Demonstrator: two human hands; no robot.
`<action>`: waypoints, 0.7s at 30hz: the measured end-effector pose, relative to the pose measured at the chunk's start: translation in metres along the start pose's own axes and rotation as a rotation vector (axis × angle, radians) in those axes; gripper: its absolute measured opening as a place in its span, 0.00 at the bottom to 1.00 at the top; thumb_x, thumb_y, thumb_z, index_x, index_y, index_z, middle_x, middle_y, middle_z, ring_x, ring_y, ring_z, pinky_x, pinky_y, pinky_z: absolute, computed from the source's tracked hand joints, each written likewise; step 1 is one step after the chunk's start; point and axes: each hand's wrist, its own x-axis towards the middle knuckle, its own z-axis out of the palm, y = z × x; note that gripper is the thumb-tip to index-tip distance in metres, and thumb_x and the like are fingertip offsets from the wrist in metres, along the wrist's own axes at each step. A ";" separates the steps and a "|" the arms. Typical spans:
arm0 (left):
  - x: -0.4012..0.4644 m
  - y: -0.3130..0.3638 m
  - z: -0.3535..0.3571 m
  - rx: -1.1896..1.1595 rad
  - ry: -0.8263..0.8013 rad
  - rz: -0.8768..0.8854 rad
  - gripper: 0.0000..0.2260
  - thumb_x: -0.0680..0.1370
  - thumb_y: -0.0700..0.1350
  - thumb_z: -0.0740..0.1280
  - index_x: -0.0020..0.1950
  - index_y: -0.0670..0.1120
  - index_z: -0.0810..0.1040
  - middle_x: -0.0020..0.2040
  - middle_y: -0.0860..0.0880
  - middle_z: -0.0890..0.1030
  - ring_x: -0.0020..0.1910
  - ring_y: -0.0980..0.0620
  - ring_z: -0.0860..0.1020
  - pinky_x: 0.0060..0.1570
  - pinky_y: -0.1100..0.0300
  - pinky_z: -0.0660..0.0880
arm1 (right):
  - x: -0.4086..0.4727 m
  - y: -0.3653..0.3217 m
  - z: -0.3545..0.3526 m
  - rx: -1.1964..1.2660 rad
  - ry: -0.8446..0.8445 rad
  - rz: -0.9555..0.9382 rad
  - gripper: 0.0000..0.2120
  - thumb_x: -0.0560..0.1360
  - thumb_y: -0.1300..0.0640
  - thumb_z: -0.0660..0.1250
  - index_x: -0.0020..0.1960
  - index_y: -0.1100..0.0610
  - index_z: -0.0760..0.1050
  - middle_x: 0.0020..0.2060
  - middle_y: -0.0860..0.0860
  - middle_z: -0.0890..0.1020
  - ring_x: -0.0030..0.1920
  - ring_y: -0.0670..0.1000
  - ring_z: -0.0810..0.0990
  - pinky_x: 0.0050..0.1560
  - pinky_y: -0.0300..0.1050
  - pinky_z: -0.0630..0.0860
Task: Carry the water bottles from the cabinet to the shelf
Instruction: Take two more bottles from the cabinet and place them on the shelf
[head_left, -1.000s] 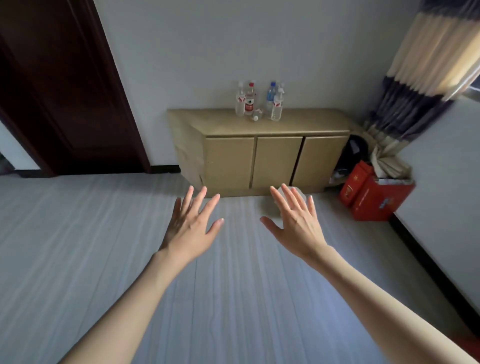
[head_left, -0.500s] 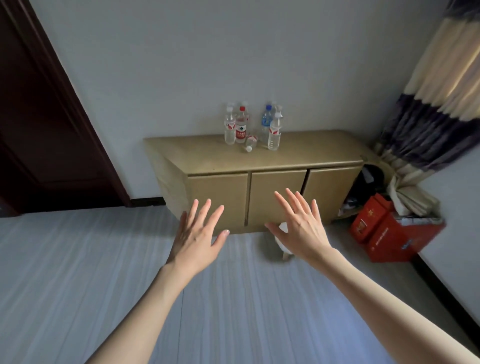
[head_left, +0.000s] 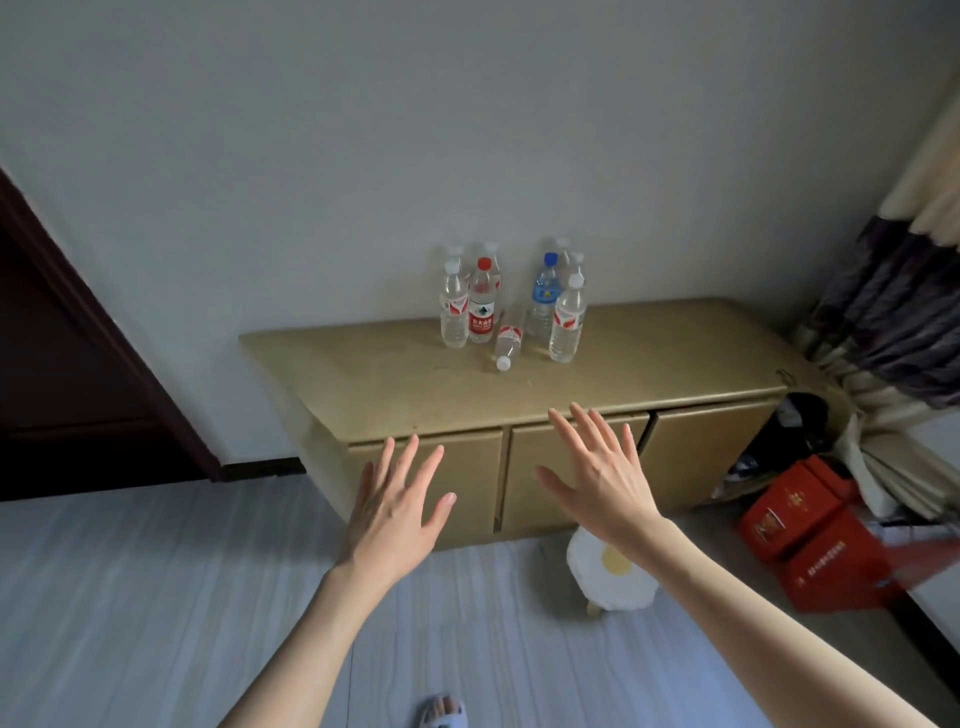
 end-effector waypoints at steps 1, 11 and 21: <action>0.025 -0.009 0.000 0.001 0.004 0.005 0.33 0.71 0.64 0.45 0.71 0.50 0.61 0.74 0.44 0.59 0.74 0.41 0.52 0.70 0.44 0.52 | 0.024 0.003 0.002 0.005 0.001 0.014 0.33 0.76 0.39 0.55 0.75 0.48 0.47 0.76 0.52 0.52 0.76 0.54 0.47 0.74 0.58 0.43; 0.217 -0.057 0.008 0.017 -0.069 0.062 0.31 0.72 0.62 0.46 0.72 0.50 0.61 0.74 0.44 0.60 0.74 0.41 0.53 0.70 0.43 0.54 | 0.201 0.041 0.017 0.029 0.008 0.116 0.33 0.75 0.39 0.55 0.75 0.48 0.48 0.76 0.50 0.52 0.76 0.53 0.48 0.74 0.59 0.43; 0.378 -0.076 0.060 0.039 -0.120 -0.059 0.25 0.78 0.51 0.58 0.73 0.48 0.56 0.75 0.42 0.56 0.74 0.42 0.54 0.72 0.47 0.51 | 0.358 0.130 0.053 0.035 -0.088 0.124 0.33 0.76 0.40 0.55 0.75 0.48 0.46 0.76 0.50 0.51 0.76 0.53 0.48 0.74 0.59 0.42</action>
